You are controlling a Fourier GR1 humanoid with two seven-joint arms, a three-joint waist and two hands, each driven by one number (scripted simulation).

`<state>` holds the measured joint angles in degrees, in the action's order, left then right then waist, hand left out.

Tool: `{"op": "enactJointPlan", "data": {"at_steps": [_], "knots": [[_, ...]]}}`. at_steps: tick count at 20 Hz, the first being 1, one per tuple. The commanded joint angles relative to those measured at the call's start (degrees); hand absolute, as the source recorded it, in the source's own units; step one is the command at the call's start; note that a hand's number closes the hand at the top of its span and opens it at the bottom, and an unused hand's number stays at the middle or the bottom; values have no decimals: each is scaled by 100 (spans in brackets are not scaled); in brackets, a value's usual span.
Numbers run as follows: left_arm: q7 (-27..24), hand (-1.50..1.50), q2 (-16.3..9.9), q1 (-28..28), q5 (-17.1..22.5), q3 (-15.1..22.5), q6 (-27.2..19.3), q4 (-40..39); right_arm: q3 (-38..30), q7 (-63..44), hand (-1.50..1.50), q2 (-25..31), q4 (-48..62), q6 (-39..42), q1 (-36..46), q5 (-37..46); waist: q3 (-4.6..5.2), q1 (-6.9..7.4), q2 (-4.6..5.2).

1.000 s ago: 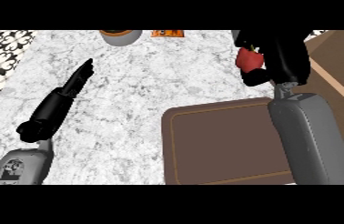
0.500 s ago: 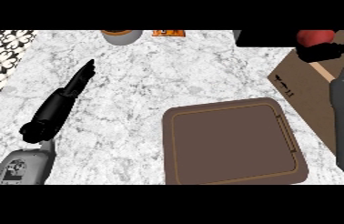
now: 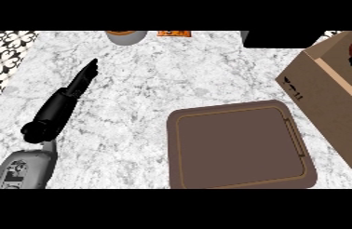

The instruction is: Pick the bell pepper from the tray and place it in the cardboard box

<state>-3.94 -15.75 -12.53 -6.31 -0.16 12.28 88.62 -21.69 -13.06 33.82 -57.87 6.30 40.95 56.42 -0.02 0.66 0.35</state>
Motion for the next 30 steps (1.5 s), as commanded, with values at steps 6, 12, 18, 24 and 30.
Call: {"op": "enactJointPlan", "data": {"at_steps": [6, 12, 18, 24, 30], "knots": [[218, 0, 125, -54, -9, 84, 40, 170, -151, 1205, 150, 1001, 2031, 934, -21, -195, -8, 48, 13], [-155, 0, 78, -48, -44, -60, 70, -156, -48, 1870, -150, 1366, 2992, 1521, 74, -176, -7, 62, 28], [94, 0, 162, -73, -79, -2, 46, 50, -309, 2999, -150, 1199, 3011, 1149, 200, -608, -10, 22, -7], [-48, 0, 80, -75, -92, -118, 10, -59, -2344, 2859, -150, 841, 3162, 778, 929, -2538, -27, -76, -36], [195, 0, 96, -59, -25, -68, 96, 218, -3389, 2552, -150, 1511, 3753, 800, 719, -3413, -18, 17, 5]]}}
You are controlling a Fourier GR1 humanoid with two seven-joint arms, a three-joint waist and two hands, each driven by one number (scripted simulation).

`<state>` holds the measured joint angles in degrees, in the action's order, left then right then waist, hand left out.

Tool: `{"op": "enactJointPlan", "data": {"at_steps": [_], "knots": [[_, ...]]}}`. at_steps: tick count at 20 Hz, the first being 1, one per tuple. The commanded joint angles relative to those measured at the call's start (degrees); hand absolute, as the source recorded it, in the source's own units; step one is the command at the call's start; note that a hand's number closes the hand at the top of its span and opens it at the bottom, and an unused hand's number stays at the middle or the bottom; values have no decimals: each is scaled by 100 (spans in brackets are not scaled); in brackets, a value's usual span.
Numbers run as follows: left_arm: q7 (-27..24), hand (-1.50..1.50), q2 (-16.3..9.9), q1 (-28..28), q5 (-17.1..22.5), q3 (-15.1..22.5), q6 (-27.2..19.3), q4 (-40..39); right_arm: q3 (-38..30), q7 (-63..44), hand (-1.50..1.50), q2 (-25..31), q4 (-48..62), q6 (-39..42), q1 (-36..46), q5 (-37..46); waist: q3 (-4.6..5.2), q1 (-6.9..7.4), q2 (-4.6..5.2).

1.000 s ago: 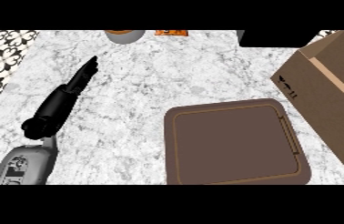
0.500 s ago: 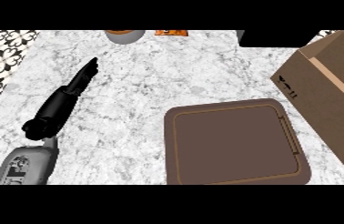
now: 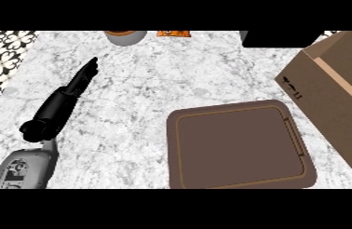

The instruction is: Pick the bell pepper from the tray and place it in the cardboard box

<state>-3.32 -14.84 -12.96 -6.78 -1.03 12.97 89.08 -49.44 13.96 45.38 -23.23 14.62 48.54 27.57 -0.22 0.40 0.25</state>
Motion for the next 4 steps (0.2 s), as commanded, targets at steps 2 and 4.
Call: {"op": "enactJointPlan", "data": {"at_steps": [2, 4], "knots": [[-177, 0, 121, 116, -111, 117, -45, -81, -801, 93, -150, 496, 490, -80, -264, -689, 0, 64, 55], [26, 0, 75, -91, -46, 27, -15, -35, -892, 437, -150, 602, 546, -172, -481, -792, -3, 72, 55]]}}
